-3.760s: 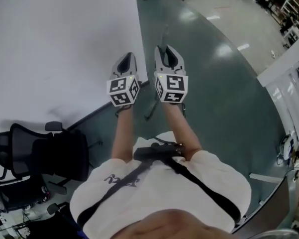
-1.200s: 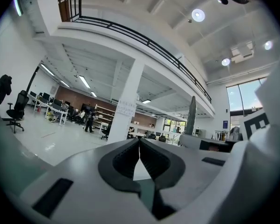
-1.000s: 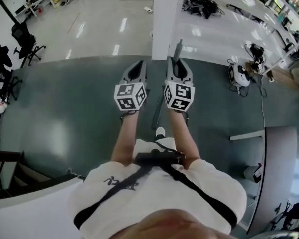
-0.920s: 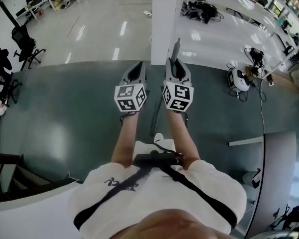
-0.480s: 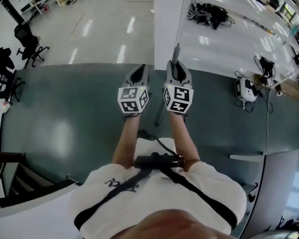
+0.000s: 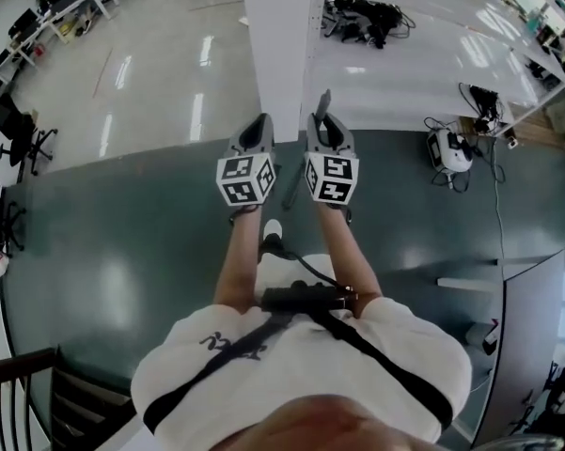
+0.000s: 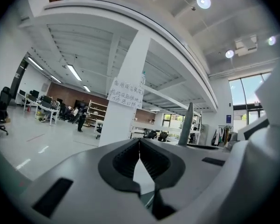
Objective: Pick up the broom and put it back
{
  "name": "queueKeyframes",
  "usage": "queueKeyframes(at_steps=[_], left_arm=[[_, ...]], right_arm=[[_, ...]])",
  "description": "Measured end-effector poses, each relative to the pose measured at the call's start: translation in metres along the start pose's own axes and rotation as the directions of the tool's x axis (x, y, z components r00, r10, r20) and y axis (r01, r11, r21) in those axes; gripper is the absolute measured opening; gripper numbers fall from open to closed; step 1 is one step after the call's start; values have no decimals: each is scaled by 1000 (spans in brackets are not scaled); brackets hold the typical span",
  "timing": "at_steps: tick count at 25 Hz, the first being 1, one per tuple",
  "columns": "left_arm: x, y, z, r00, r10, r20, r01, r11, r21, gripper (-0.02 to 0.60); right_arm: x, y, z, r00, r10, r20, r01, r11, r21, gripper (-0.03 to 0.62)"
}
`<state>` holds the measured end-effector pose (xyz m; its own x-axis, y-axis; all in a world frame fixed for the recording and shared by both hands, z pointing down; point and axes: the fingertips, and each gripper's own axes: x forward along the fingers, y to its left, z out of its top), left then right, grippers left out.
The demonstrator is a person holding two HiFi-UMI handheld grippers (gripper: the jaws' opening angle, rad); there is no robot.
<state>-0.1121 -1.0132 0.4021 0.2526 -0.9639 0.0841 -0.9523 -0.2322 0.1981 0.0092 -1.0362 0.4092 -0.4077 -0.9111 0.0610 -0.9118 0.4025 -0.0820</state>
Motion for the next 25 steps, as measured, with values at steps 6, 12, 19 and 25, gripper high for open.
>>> queueKeyframes(at_steps=[6,12,19,25], left_arm=[[107,34,29,996,-88,13,87,996,14,13],[171,75,20,992,-118,-35,118,993,-27,12],[197,117,-21,989,-119,-88,117,993,-32,12],[213,166,-76,980,-49,-192,33,996,-87,14]], right_arm=[[100,-24,2,999,-40,-24,39,999,-28,98],[174,-32,-41,981,-92,-170,87,995,-41,97],[222,-47,-98,949,-98,-300,93,995,-31,97],[254,-61,-169,900,-108,-422,117,993,-4,97]])
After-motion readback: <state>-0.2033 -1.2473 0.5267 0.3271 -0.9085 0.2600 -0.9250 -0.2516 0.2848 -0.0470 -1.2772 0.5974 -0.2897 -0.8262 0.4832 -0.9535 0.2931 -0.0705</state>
